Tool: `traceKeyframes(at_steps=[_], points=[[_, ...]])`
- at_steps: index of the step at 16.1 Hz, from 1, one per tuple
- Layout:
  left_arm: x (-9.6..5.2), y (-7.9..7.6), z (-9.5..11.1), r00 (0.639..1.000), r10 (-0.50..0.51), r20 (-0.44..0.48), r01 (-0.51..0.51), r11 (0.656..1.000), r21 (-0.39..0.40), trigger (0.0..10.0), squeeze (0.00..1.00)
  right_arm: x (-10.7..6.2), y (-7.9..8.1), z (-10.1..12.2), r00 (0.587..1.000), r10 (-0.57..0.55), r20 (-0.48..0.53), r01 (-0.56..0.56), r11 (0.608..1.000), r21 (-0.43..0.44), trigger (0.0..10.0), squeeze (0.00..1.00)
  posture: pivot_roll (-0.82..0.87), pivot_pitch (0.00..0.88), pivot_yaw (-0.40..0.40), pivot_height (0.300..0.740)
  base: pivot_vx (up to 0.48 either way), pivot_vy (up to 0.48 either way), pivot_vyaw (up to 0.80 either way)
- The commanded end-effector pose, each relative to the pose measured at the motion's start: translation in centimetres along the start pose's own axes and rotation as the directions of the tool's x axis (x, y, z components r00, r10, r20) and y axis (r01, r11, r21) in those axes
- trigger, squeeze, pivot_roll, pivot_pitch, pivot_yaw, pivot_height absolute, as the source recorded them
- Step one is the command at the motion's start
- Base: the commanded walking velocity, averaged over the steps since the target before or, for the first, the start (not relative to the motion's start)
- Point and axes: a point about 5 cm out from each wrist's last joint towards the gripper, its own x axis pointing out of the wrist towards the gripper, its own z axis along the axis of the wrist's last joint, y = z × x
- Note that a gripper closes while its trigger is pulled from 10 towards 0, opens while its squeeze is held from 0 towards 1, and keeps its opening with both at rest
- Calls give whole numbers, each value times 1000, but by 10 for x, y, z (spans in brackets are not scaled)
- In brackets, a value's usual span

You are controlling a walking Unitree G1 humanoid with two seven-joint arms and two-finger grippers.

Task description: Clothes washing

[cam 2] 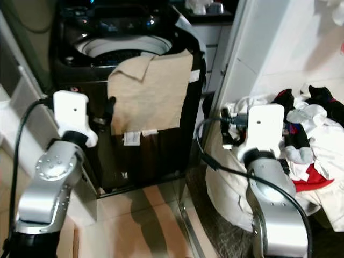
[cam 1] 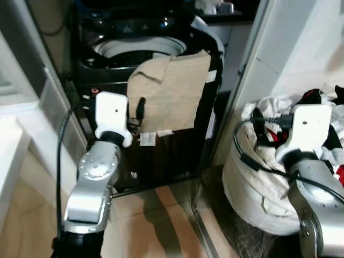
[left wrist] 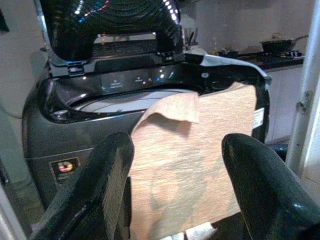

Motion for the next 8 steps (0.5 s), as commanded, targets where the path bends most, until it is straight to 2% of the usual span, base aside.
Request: traceKeyframes(at_steps=[1, 3, 4, 5, 8], points=[[3, -3, 5, 1000, -21, 13, 21, 1000, 2, 10000, 0, -1, -7, 0, 999, -37, 3, 37, 999, 13, 10000, 0, -102, 0, -10, 740, 0, 0, -800], [5, -7, 9, 998, -58, 34, 57, 998, 27, 10000, 0, -8, -9, -4, 995, -94, -14, 94, 995, 26, 10000, 0, -125, 0, 25, 740, 0, 0, 0], [9, -10, 7, 996, -90, 6, 90, 996, 28, 10000, 0, -14, -12, -7, 990, -140, -30, 142, 989, 47, 10000, 0, -137, 0, 42, 740, 0, 0, 0], [12, -13, 8, 994, -108, 25, 108, 994, 6, 10000, 0, -17, -13, -6, 987, -159, -28, 160, 986, 47, 10000, 0, -147, 0, 53, 740, 0, 428, 0], [16, -19, 9, 990, -138, 23, 138, 990, 5, 10000, 0, -22, -16, -5, 982, -189, -24, 190, 981, 47, 10000, 0, -169, 0, 75, 740, 0, 480, 0]])
